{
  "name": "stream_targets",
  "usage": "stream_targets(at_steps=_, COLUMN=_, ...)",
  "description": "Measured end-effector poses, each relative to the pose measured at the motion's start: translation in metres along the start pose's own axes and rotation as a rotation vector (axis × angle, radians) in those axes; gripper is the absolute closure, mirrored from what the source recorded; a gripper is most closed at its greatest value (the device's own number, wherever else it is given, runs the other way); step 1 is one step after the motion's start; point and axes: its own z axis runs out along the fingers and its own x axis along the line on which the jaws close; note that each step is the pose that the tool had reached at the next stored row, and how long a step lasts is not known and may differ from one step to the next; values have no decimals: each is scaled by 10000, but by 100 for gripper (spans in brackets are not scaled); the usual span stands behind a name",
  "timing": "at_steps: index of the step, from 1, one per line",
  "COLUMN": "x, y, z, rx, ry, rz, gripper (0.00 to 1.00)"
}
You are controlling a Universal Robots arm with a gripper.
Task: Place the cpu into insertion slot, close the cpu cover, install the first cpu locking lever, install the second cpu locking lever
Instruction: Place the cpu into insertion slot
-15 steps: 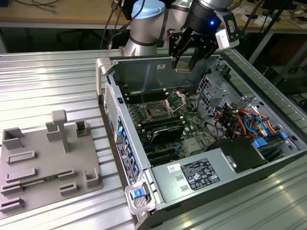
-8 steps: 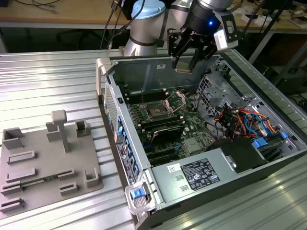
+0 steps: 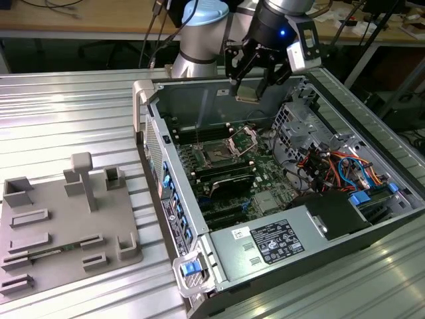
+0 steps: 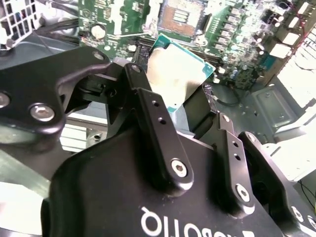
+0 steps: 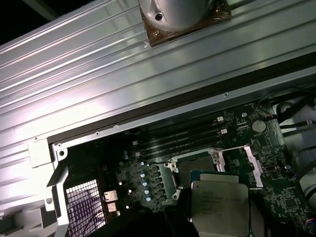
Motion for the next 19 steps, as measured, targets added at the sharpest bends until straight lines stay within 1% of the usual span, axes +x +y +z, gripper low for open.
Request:
stream_targets(at_steps=1, x=53, y=-16, z=2, rx=0, ry=-1, rz=9, gripper=45)
stream_targets(at_steps=2, x=63, y=-19, z=4, rx=4, ry=-5, rz=56, gripper=45)
stream_targets(at_steps=3, x=64, y=-19, z=7, rx=5, ry=-10, rz=118, gripper=45)
stream_targets(at_steps=4, x=64, y=-21, z=13, rx=0, ry=-25, rz=285, gripper=45)
stream_targets(at_steps=8, x=66, y=-22, z=28, rx=-8, ry=-61, rz=705, gripper=45)
stream_targets(at_steps=11, x=67, y=-24, z=43, rx=-14, ry=-94, rz=1093, gripper=45)
stream_targets(at_steps=12, x=73, y=-26, z=47, rx=-16, ry=-101, rz=1191, gripper=45)
stream_targets(at_steps=15, x=141, y=-47, z=55, rx=-17, ry=-107, rz=1234, gripper=45)
stream_targets(at_steps=16, x=147, y=-50, z=65, rx=-20, ry=-114, rz=1326, gripper=45)
stream_targets(at_steps=17, x=147, y=-51, z=82, rx=-22, ry=-134, rz=1556, gripper=45)
stream_targets(at_steps=19, x=147, y=-53, z=101, rx=-28, ry=-157, rz=1827, gripper=45)
